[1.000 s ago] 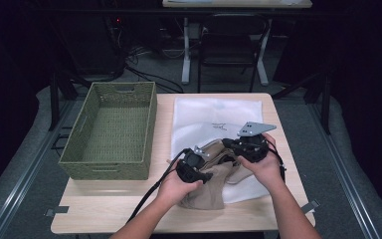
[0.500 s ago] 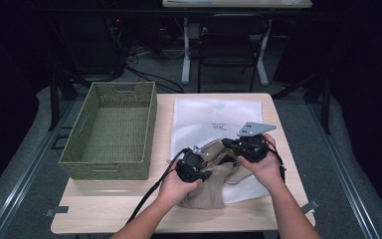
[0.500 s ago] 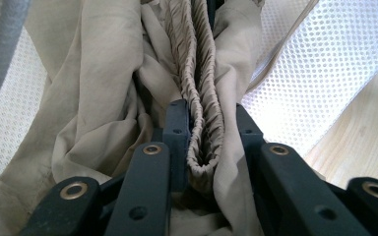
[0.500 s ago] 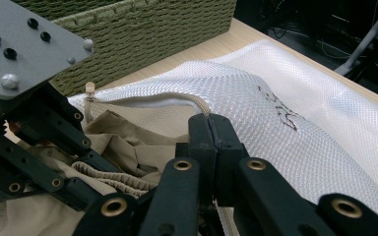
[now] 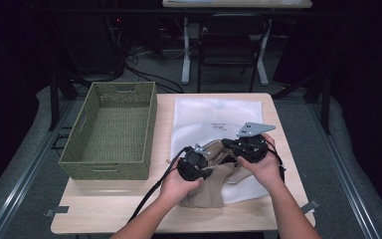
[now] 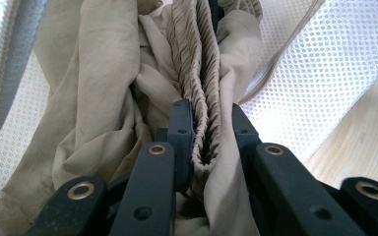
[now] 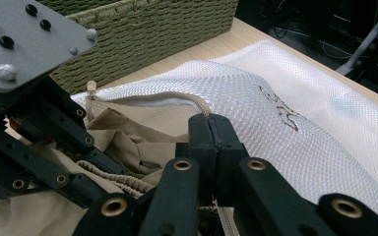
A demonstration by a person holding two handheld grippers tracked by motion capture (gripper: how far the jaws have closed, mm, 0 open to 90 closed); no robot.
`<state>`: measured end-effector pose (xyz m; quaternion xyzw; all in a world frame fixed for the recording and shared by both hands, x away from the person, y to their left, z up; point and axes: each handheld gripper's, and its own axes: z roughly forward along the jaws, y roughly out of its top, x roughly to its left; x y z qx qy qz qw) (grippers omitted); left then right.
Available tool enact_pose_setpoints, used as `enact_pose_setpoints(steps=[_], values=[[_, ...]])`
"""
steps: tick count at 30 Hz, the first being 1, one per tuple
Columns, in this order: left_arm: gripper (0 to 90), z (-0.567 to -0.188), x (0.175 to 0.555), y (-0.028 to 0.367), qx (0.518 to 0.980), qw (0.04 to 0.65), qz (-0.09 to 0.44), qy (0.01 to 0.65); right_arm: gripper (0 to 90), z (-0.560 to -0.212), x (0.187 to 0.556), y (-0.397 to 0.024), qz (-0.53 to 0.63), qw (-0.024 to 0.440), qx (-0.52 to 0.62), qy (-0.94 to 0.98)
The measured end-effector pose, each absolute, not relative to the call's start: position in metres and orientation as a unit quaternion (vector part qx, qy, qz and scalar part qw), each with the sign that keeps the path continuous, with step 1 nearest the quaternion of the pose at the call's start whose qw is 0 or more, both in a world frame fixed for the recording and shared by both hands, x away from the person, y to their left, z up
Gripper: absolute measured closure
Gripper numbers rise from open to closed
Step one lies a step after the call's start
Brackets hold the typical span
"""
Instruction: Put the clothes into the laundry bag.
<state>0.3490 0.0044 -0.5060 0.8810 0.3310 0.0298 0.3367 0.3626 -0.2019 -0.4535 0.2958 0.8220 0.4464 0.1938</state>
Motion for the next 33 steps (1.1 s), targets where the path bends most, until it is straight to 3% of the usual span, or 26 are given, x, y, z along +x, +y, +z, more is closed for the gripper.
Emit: enact_pose_setpoints(steps=[33], values=[[76.7, -0.5036, 0.3523, 0.0008, 0.881, 0.337, 0.038, 0.33, 89.5, -0.4536, 0.362, -0.2014, 0.447, 0.196, 0.296, 0.821]])
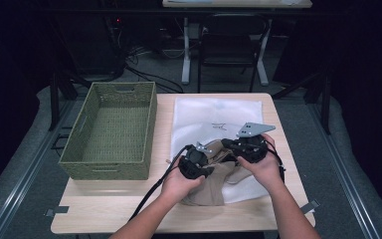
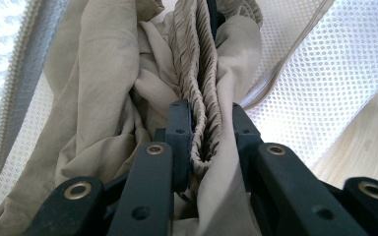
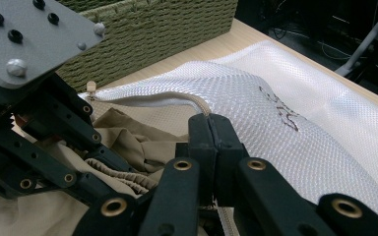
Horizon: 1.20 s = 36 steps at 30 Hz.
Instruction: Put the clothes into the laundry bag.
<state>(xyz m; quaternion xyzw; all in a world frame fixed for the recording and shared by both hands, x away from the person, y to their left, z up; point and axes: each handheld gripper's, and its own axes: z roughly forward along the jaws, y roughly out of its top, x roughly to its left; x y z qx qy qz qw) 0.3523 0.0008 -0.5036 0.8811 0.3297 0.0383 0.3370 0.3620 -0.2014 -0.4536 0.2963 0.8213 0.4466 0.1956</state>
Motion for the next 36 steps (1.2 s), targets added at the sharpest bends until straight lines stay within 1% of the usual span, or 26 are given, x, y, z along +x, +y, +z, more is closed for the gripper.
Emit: enact_pose_setpoints(steps=[36], values=[[77.6, -0.5039, 0.3576, 0.0, 0.875, 0.342, 0.04, 0.34, 89.5, -0.4538, 0.3617, -0.2014, 0.446, 0.198, 0.295, 0.821]])
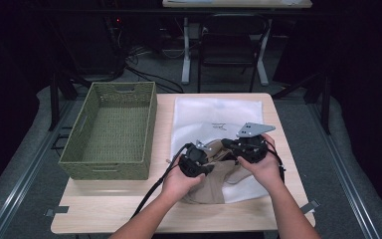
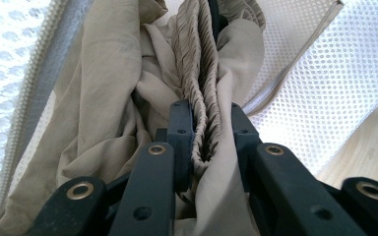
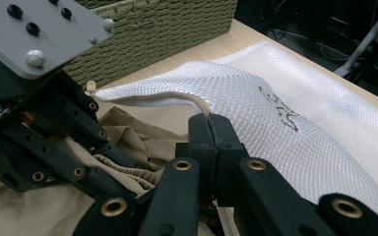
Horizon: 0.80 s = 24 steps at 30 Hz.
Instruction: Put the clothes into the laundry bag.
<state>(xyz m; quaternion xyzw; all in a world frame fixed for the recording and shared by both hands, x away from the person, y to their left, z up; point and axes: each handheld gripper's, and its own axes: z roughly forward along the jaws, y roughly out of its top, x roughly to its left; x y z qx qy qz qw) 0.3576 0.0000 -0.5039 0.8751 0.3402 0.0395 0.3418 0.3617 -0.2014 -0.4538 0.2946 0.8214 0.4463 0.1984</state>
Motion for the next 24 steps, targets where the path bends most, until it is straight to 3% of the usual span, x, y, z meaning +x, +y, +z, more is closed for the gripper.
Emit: enact_pose_setpoints(steps=[24], values=[[71.0, -0.499, 0.3548, 0.0029, 0.872, 0.351, 0.04, 0.338, 89.5, -0.4545, 0.3618, -0.202, 0.446, 0.198, 0.294, 0.822]])
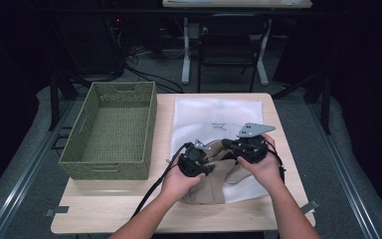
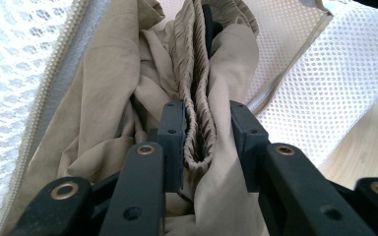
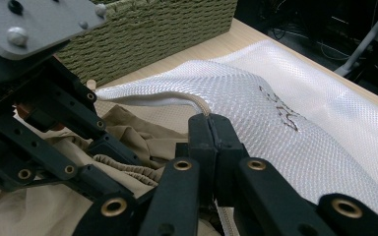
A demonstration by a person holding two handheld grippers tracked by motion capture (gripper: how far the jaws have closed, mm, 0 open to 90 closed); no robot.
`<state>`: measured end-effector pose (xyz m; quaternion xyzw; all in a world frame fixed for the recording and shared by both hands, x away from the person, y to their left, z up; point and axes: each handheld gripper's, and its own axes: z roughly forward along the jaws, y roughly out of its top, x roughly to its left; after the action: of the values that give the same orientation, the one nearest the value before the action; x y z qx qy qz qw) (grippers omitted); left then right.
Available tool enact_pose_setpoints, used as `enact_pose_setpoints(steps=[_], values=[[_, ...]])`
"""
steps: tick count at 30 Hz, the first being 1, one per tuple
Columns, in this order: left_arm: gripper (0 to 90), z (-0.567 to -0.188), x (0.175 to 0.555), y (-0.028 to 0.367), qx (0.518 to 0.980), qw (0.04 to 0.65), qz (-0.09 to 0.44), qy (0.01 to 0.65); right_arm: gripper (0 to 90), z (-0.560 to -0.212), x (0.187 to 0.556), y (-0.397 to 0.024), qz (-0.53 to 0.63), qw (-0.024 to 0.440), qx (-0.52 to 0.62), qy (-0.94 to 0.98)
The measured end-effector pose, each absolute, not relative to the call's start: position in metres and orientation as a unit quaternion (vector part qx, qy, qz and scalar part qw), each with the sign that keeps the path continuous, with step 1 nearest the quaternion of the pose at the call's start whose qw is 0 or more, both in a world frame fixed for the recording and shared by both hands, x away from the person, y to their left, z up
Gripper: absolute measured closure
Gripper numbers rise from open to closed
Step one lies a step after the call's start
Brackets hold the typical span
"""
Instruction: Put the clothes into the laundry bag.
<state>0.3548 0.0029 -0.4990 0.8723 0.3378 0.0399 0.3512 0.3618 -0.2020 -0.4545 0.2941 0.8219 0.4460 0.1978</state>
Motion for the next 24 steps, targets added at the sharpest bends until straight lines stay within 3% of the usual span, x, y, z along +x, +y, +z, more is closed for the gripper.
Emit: enact_pose_setpoints(steps=[24], values=[[61.0, -0.496, 0.345, 0.014, 0.875, 0.352, 0.031, 0.33, 89.5, -0.454, 0.362, -0.202, 0.447, 0.198, 0.294, 0.821]])
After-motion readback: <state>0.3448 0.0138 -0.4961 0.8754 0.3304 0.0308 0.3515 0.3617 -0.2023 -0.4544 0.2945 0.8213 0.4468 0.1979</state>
